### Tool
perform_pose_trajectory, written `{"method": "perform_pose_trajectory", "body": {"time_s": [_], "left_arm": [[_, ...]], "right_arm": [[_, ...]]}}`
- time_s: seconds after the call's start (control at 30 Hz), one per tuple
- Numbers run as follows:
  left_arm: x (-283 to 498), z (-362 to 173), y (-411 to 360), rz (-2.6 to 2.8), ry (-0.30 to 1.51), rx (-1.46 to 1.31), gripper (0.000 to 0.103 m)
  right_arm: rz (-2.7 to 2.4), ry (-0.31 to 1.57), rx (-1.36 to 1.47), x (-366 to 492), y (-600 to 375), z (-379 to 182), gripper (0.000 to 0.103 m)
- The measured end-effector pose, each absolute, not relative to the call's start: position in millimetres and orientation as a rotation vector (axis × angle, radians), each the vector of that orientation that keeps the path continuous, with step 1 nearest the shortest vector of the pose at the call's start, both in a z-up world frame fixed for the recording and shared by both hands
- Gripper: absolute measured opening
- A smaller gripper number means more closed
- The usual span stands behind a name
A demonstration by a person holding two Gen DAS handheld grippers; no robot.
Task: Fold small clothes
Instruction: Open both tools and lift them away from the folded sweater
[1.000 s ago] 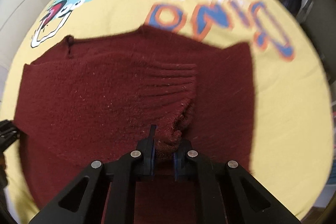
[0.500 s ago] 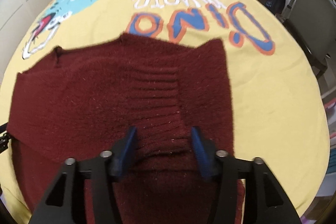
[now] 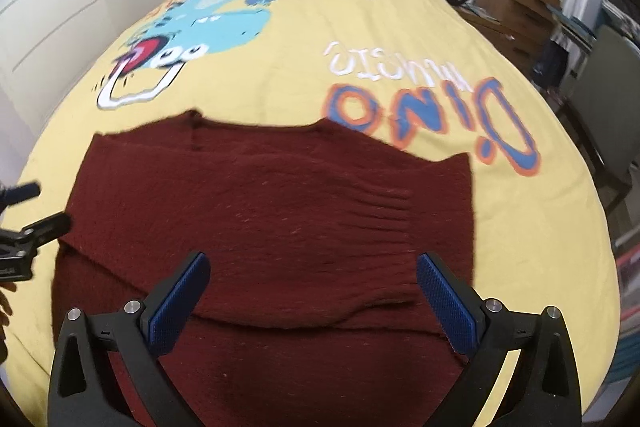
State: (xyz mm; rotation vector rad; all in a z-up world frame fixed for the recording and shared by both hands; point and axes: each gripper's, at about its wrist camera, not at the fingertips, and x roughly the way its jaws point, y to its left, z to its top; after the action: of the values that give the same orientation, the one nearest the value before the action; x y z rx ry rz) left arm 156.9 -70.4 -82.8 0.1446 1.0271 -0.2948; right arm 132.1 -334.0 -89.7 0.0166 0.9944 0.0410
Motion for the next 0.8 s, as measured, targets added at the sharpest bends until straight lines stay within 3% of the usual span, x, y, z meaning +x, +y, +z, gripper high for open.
{"method": "perform_pose_trajectory", "body": {"time_s": [0.33, 0.8], "left_arm": [[173, -150, -127, -0.301, 1.119, 0.186, 0.102], [167, -172, -76, -0.285, 1.128, 0.102, 0.102]], "right_arm": [[0.028, 1.089, -0.026, 137, -320, -173, 0.103], [-0.046, 1.081, 0.109, 128, -392, -175, 0.102]]}}
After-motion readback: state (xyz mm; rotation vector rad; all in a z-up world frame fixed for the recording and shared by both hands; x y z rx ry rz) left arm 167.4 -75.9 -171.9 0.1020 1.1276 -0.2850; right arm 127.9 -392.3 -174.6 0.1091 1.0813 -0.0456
